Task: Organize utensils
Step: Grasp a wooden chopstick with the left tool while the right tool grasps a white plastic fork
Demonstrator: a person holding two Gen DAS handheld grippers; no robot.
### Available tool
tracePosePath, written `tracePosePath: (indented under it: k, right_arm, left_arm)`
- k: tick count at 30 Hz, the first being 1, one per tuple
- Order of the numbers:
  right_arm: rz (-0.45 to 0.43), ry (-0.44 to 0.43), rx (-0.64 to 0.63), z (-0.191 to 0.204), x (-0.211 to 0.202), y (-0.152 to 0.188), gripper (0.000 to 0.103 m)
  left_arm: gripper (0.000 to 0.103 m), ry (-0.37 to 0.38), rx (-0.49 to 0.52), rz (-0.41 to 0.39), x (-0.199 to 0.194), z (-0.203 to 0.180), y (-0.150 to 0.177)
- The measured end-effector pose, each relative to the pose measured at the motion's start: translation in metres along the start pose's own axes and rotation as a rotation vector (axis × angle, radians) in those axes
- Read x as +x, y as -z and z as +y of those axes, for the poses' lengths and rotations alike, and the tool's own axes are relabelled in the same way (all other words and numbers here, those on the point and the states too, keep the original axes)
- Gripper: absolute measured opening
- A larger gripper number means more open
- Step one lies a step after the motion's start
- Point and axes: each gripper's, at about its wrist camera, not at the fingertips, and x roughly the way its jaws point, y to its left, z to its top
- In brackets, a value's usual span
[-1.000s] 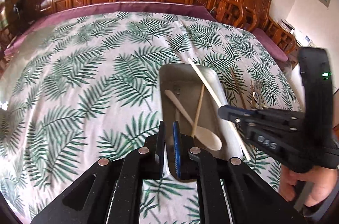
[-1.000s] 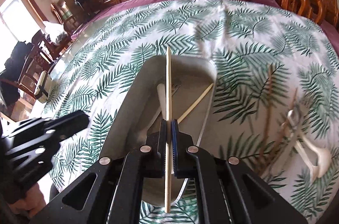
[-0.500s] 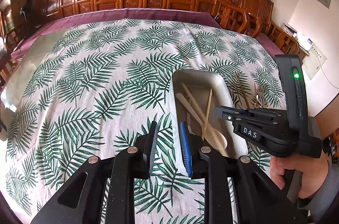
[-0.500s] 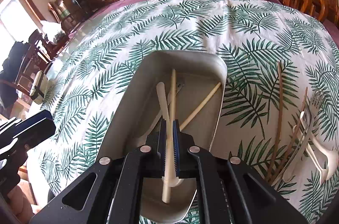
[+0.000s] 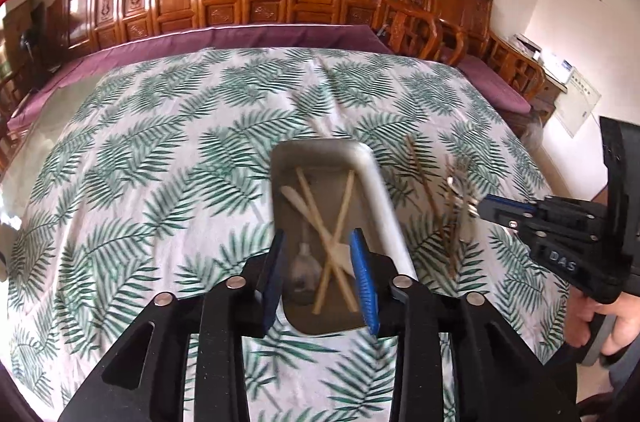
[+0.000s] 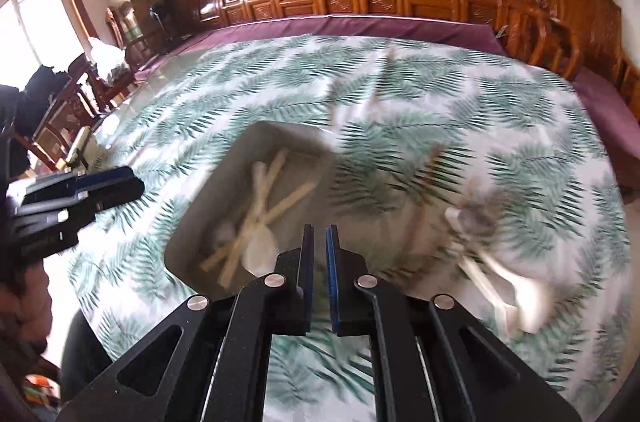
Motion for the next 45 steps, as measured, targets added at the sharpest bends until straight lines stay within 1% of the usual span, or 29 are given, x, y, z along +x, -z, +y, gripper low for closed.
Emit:
tracePosePath:
  k: [1,3,5,7,11,15,19,24,31,33,35,36,45]
  right_arm:
    - [0.004,0.013,0.001,-0.01,-0.004,0.005,0.017]
    - [0.01,0.042,0.008,-0.029,-0.01,0.014,0.02]
    - [0.025,0.067,0.021,-0.05,-0.013,0.023,0.02]
    - [0.042,0.074,0.028,-0.065,-0.013,0.03,0.02]
    - [0.07,0.1,0.009,-0.08,-0.005,0.041,0.02]
    - [0.098,0.106,0.013,-0.093,0.01,0.047,0.024]
    - [0.122,0.105,-0.002,-0.1,0.027,0.049,0.024]
    - [0.171,0.129,-0.04,-0.109,0.053,0.045,0.024]
    - [0.223,0.161,-0.089,-0.114,0.072,0.042,0.024]
    - [0.236,0.156,-0.093,-0.115,0.074,0.043,0.024]
    - [0.277,0.139,-0.094,-0.114,0.076,0.046,0.026]
    - [0.282,0.137,-0.101,-0.113,0.076,0.047,0.026]
    - [0.322,0.125,-0.11,-0.105,0.061,0.064,0.02]
  left_arm:
    - [0.036,0.005,0.006,0.001,0.002,-0.005,-0.001]
    - [0.036,0.017,0.022,0.005,0.007,-0.018,-0.002]
    - [0.036,0.034,0.036,0.013,0.014,-0.033,-0.004]
    - [0.036,0.05,0.045,0.02,0.02,-0.045,-0.005]
    - [0.036,0.069,0.074,0.031,0.029,-0.066,-0.005]
    - [0.036,0.082,0.092,0.044,0.038,-0.081,-0.006]
    - [0.036,0.085,0.113,0.058,0.043,-0.092,-0.004]
    - [0.036,0.088,0.121,0.071,0.046,-0.096,-0.001]
    - [0.036,0.086,0.129,0.087,0.049,-0.098,0.003]
    - [0.036,0.086,0.129,0.089,0.049,-0.098,0.004]
    - [0.036,0.086,0.13,0.092,0.05,-0.099,0.005]
    - [0.036,0.087,0.13,0.092,0.05,-0.1,0.005]
    - [0.036,0.086,0.139,0.091,0.047,-0.104,0.008]
